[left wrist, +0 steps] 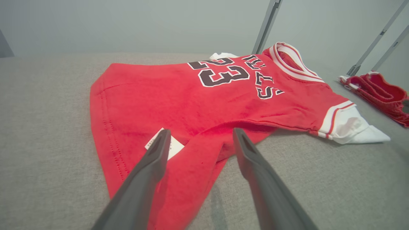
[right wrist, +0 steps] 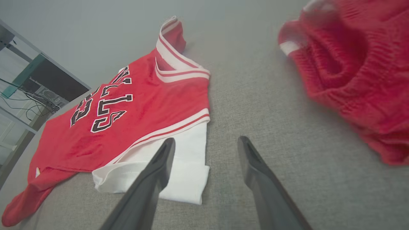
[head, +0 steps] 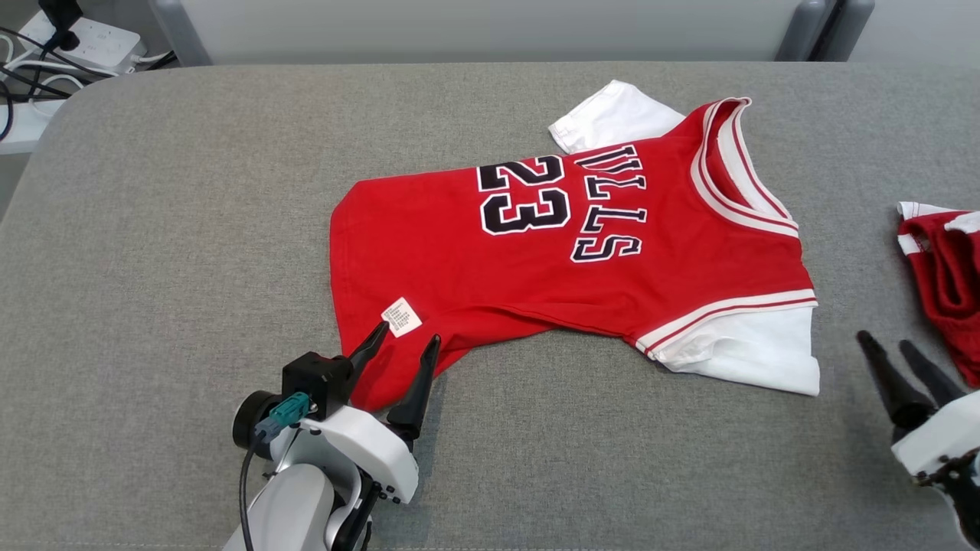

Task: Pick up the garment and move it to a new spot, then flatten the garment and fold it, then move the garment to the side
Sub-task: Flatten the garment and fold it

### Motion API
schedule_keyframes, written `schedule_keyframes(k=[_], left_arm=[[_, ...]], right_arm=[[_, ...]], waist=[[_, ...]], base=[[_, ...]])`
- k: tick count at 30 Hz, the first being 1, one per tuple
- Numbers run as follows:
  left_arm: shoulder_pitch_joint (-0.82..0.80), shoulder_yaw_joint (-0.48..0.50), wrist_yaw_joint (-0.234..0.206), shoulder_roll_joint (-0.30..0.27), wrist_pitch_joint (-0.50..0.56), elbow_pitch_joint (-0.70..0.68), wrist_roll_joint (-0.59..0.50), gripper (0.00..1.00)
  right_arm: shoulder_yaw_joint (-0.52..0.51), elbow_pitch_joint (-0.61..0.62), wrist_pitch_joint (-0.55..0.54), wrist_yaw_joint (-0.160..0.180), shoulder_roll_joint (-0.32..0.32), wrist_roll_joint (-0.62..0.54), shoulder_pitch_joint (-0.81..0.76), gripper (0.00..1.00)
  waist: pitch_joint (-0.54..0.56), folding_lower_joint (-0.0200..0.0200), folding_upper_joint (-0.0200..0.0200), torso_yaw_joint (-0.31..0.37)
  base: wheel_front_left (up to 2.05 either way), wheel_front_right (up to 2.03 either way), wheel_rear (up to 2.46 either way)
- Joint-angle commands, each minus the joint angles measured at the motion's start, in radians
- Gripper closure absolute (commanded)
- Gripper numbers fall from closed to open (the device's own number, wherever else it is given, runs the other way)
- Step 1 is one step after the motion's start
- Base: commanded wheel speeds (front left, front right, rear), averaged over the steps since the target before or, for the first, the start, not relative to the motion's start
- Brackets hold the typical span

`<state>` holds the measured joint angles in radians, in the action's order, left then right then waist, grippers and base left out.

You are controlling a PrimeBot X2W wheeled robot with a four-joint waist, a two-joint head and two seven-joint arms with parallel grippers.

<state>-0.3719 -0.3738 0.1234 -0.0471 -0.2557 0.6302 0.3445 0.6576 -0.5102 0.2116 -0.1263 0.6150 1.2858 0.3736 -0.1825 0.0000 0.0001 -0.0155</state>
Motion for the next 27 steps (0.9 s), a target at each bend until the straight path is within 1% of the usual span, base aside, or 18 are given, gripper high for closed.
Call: schedule_keyframes(k=[1,3,6,12,18,21,27], left_arm=[[-0.002,0.029,0.007,-0.012,-0.006,-0.018,-0.007,0.0],[-0.002,0.026,0.007,-0.011,-0.006,-0.018,-0.007,0.0],[-0.002,0.019,0.007,-0.01,-0.006,-0.018,-0.006,0.0],[-0.006,0.001,0.007,-0.008,-0.006,-0.018,0.002,0.0],[-0.008,-0.006,0.007,-0.007,-0.006,-0.017,0.006,0.0],[-0.008,-0.006,0.007,-0.006,-0.006,-0.018,0.008,0.0],[-0.006,0.002,0.007,-0.005,-0.006,-0.023,0.005,0.0]], right_arm=[[-0.023,-0.026,0.03,-0.004,0.048,-0.033,-0.011,0.0],[-0.046,-0.067,0.039,-0.004,0.034,-0.063,0.007,0.0],[-0.049,-0.118,0.044,-0.004,-0.004,-0.128,0.043,0.0],[-0.006,-0.188,0.047,-0.004,-0.091,-0.276,0.134,0.0],[0.047,-0.209,0.021,-0.004,-0.144,-0.335,0.183,0.0],[0.095,-0.183,-0.009,-0.004,-0.147,-0.34,0.193,0.0],[0.171,-0.129,-0.053,-0.004,-0.103,-0.322,0.173,0.0]], waist=[[0.002,0.0,-0.0001,0.0],[0.004,0.0,-0.0001,-0.002],[0.005,0.0,-0.0001,-0.008],[-0.005,0.0,-0.0001,-0.041],[-0.012,0.0,-0.0001,-0.073],[-0.014,0.0,-0.0001,-0.086],[-0.016,0.0,-0.0001,-0.092]], base=[[0.0,0.0,0.0],[0.0,0.0,0.0],[0.0,0.0,0.0],[0.0,0.0,0.0],[0.0,0.0,0.0],[0.0,0.0,0.0],[0.0,0.0,0.0]])
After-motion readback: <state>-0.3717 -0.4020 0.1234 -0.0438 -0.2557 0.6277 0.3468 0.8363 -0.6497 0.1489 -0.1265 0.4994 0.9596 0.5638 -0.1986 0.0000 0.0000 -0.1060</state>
